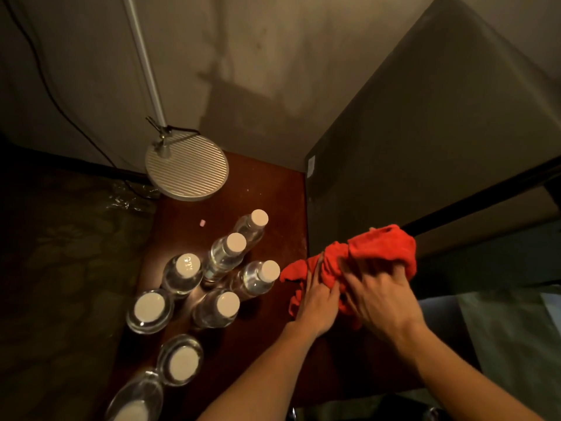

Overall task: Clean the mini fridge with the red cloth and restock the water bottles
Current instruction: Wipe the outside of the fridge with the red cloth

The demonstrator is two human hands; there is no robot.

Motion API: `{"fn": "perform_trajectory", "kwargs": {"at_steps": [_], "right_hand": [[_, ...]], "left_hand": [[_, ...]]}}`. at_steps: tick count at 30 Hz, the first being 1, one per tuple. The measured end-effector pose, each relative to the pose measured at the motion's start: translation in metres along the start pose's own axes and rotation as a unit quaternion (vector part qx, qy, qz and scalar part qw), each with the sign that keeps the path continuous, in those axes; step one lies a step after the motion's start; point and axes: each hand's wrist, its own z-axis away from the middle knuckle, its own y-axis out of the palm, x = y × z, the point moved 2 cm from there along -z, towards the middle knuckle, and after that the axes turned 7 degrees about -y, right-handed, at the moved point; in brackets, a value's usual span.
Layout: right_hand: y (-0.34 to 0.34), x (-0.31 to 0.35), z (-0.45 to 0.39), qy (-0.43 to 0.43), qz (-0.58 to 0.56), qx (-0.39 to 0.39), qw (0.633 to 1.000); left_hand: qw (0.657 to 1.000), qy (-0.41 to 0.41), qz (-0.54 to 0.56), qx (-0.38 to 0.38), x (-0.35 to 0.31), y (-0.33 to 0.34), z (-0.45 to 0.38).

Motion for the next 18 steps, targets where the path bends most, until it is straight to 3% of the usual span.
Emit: {"fn": "perform_trajectory", "kwargs": {"at_steps": [4,8,11,18], "right_hand": [[-0.015,-0.019,0.019,0.034,0.014,-0.020,0.999],[-0.058,-0.054,0.043,0.097,0.017,-0.094,0.991],[-0.075,-0.065,0.049,0.148,0.016,-0.094,0.984],[-0.043,-0.037,0.023,0.132,0.012,-0.098,0.986]], "left_hand": [[0.986,-0.014,0.165,-0.033,-0.030,0.004,0.015],[0.987,0.010,0.156,-0.037,-0.077,0.008,0.027],[0.981,0.096,0.156,-0.060,-0.114,0.003,0.043],[0.968,0.135,0.171,-0.125,-0.082,-0.001,0.016]]}}
